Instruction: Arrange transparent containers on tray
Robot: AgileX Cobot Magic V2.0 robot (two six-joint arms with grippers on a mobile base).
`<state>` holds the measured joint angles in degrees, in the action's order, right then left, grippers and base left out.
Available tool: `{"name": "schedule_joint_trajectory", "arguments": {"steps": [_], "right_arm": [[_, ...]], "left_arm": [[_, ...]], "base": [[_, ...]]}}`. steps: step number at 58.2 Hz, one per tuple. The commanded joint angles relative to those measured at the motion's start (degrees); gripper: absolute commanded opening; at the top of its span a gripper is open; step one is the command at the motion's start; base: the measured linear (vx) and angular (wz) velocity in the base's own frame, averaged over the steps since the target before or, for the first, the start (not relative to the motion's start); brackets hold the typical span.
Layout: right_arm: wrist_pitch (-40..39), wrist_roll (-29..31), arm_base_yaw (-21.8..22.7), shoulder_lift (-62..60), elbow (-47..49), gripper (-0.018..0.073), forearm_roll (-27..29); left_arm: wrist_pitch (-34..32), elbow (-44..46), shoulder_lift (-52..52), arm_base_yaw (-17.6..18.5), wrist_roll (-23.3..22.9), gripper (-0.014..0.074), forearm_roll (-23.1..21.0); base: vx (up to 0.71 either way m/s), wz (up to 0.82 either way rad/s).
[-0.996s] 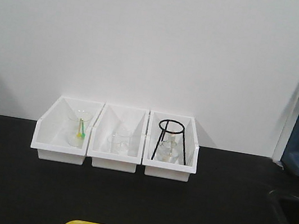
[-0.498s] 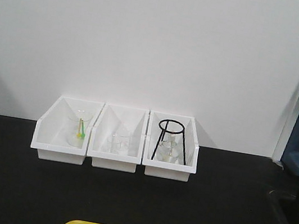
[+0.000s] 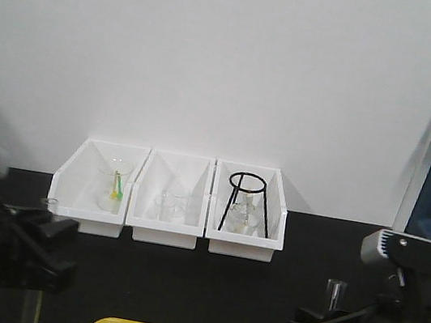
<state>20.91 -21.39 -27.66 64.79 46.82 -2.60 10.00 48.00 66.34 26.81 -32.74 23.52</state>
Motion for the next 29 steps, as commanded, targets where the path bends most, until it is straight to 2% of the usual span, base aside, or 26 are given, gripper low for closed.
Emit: {"name": "schedule_joint_trajectory", "arguments": {"steps": [1,11,15,29], "right_arm": [[-6.4,0.3,0.4,2.5,1.7,0.0075,1.1],[-9.9,0.4,0.4,8.7,1.7,0.0076,1.1],[-9.8,0.4,0.4,10.7,1.7,0.0077,1.1],[-13.3,0.4,0.4,19.0,1.7,0.0082,0.7]], "left_arm": [[-0.8,4.5,4.2,3.0,-0.6,0.0147,-4.3],[1.2,6.9,14.7,4.2,-0.5,0.0161,-18.3],[0.4,7.1,17.8,4.3,-0.3,0.0165,-21.8],[-2.2,7.1,25.0,6.7,-0.2,0.0171,-22.6]], "base": [[0.0,0.0],[0.0,0.0],[0.0,0.0],[0.0,0.0]]}}
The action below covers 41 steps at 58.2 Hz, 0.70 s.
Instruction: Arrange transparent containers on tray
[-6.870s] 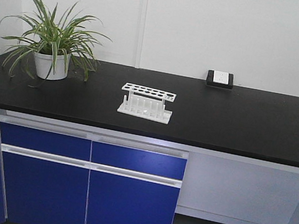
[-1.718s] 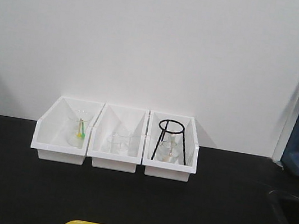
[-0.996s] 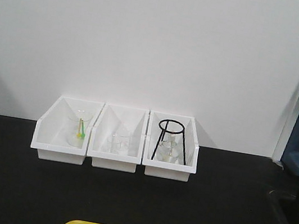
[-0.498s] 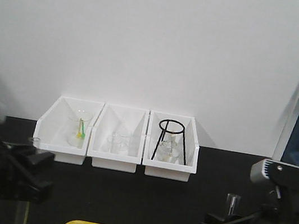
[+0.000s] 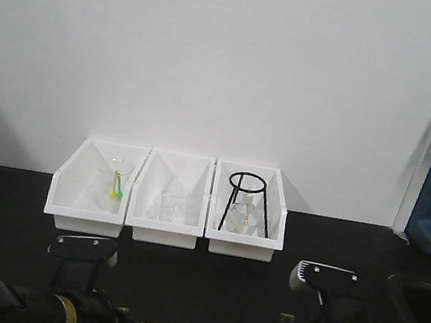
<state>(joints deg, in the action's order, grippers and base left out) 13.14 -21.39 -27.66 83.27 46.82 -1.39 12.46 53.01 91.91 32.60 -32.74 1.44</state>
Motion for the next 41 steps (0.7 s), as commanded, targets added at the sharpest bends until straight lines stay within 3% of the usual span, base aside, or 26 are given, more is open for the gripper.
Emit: {"name": "schedule_joint_trajectory", "arguments": {"steps": [1,15,26,41], "right_arm": [[-5.8,0.4,0.4,0.9,1.7,0.0083,-0.5],[-9.3,0.4,0.4,7.6,1.7,0.0093,-0.6],[-9.3,0.4,0.4,11.4,1.7,0.0125,-0.5],[-9.4,-0.3,0.4,13.3,1.7,0.0286,-0.1]], "left_arm": [[-4.7,2.1,-0.2,1.1,-0.2,0.0172,-0.5],[-5.9,2.1,5.5,2.0,-0.5,0.0194,-0.5],[-5.0,2.1,8.0,1.9,-0.5,0.0293,-0.5],[-5.5,2.1,8.8,1.9,-0.5,0.0428,-0.5]], "base": [[0.0,0.0],[0.0,0.0],[0.0,0.0],[0.0,0.0]]}}
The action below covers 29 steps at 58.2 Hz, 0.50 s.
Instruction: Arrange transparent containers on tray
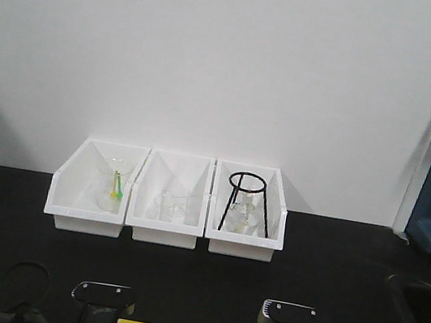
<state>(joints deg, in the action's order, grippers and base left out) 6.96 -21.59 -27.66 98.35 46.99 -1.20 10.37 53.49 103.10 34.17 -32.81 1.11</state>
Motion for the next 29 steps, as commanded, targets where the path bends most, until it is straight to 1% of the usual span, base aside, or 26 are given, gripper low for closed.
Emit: {"name": "schedule_joint_trajectory", "arguments": {"steps": [1,3,7,13,22,29], "right_arm": [[-3.2,-0.1,0.4,-1.8,1.6,0.0299,-0.3],[-3.1,-0.3,0.4,-1.7,1.6,0.0341,-0.3],[-3.2,-1.0,0.4,-1.7,1.6,0.0393,-0.3],[-2.8,-1.0,0.4,-1.9,1.6,0.0453,-0.3],[-2.0,-0.9,0.4,-5.6,1.6,0.0466,-0.9],[-1.8,-0.9,1.2,-12.8,1.6,0.0449,-2.3]], "left_arm": [[-3.5,1.6,-2.4,0.3,-0.4,0.0431,-0.2],[-3.7,1.6,-2.4,0.3,-0.4,0.0433,-0.2],[-4.1,1.6,-2.4,0.3,-0.4,0.0433,-0.2],[-4.3,1.6,-2.8,0.3,-0.4,0.0433,-0.2],[-4.0,1.6,-6.3,0.2,-0.1,0.0433,0.4],[-3.1,1.6,-11.8,-0.6,0.0,0.0427,3.7]], "base": [[0.0,0.0],[0.0,0.0],[0.0,0.0],[0.0,0.0],[0.0,0.0],[0.0,0.0]]}}
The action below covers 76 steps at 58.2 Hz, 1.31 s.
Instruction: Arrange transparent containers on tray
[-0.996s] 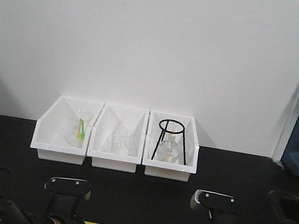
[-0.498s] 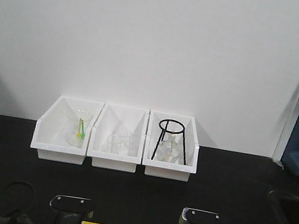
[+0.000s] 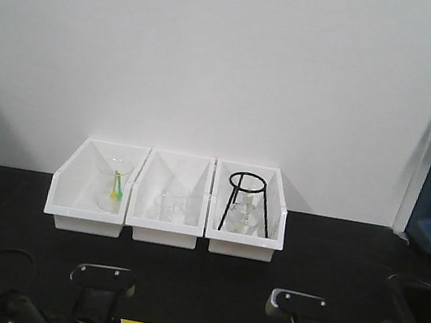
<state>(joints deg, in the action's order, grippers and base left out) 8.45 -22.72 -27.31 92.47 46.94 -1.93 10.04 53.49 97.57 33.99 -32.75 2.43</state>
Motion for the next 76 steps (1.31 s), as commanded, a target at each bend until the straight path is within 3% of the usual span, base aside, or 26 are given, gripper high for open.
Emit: {"name": "schedule_joint_trajectory", "arguments": {"steps": [1,16,23,30,47,76], "right_arm": [[-3.3,0.2,1.0,-8.6,1.6,0.0445,-1.9],[-1.5,1.1,1.0,-31.9,1.6,0.0295,-13.6],[1.6,1.1,1.0,-39.8,1.6,0.0201,-19.5],[3.1,1.1,1.0,-44.3,1.6,0.0123,-21.2],[4.2,0.4,1.0,-46.5,1.6,0.0008,-20.8],[4.2,0.4,1.0,-46.5,1.6,0.0005,-20.8]], "left_arm": [[-2.7,1.6,-7.5,-0.6,0.0,0.0424,3.2],[-2.3,1.5,-27.6,-1.7,0.0,0.0321,12.9],[-2.1,1.5,-37.0,-1.7,-0.1,0.0237,21.5],[0.4,1.5,-43.9,-1.7,-0.1,0.0149,25.8],[3.7,1.5,-51.2,-1.7,-0.2,-0.0002,26.0],[4.5,1.5,-50.9,-1.7,-0.1,-0.0008,26.9]], "base": [[0.0,0.0],[0.0,0.0],[0.0,0.0],[0.0,0.0],[0.0,0.0],[0.0,0.0]]}}
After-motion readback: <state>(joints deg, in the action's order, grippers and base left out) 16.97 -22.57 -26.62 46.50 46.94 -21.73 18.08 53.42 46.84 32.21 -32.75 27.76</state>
